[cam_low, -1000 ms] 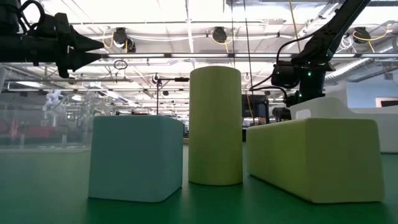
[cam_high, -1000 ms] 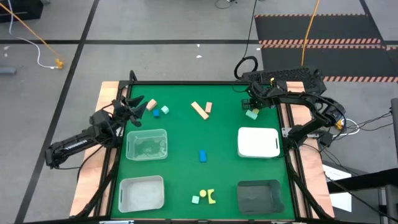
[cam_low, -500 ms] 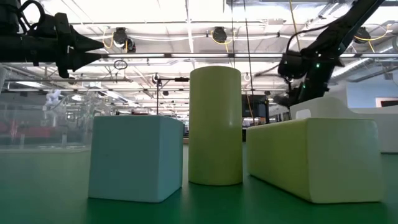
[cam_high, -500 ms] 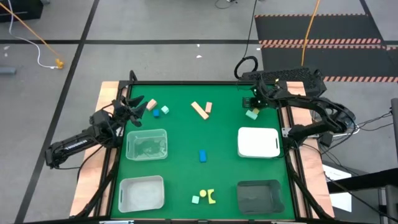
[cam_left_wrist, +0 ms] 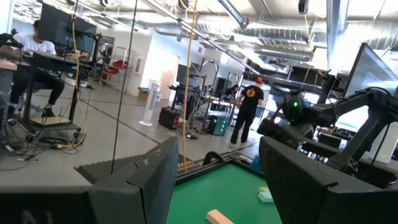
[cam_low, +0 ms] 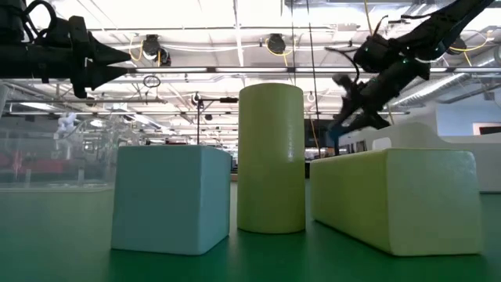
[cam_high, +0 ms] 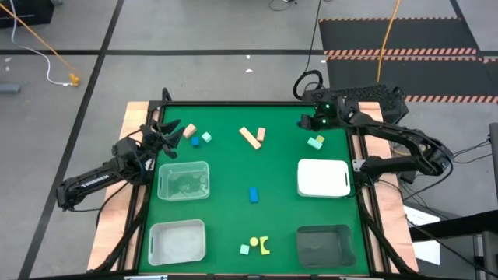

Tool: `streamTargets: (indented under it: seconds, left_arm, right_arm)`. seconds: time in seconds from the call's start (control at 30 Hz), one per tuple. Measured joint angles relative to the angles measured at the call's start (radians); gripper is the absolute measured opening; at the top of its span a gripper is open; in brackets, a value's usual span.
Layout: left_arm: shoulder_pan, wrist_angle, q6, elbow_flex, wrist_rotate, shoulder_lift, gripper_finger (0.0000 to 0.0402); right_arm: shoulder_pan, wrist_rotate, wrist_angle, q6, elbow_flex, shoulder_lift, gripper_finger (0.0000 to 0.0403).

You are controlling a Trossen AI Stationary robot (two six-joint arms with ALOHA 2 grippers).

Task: Sort & place blocks by color
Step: Put the top right blue block into the white bin

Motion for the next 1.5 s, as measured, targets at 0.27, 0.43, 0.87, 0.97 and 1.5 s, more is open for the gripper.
streamTargets:
  seconds: [0.27, 0.43, 0.87, 0.97, 1.5]
  left_arm:
    - [0.000, 0.000, 0.000, 0.000, 0.000, 0.000, 0.0225]
    - [0.000, 0.000, 0.000, 0.000, 0.000, 0.000, 0.0225]
    - [0.000, 0.000, 0.000, 0.000, 0.000, 0.000, 0.0225]
    - [0.000, 0.030, 0.005, 0.000, 0.000, 0.000, 0.0225]
    - [-0.001, 0.517, -0.274, 0.000, -0.018, 0.000, 0.0225]
  right_arm:
    - [0.053, -0.123, 0.253, 0.101, 0.001, -0.052, 0.0072]
    - [0.097, -0.117, 0.399, 0.136, 0.001, -0.069, 0.0072]
    - [0.275, -0.112, 0.624, 0.132, 0.002, -0.069, 0.0072]
    - [0.326, -0.110, 0.657, 0.129, 0.002, -0.069, 0.0072]
    - [0.449, 0.049, 0.713, 0.104, 0.002, -0.069, 0.0073]
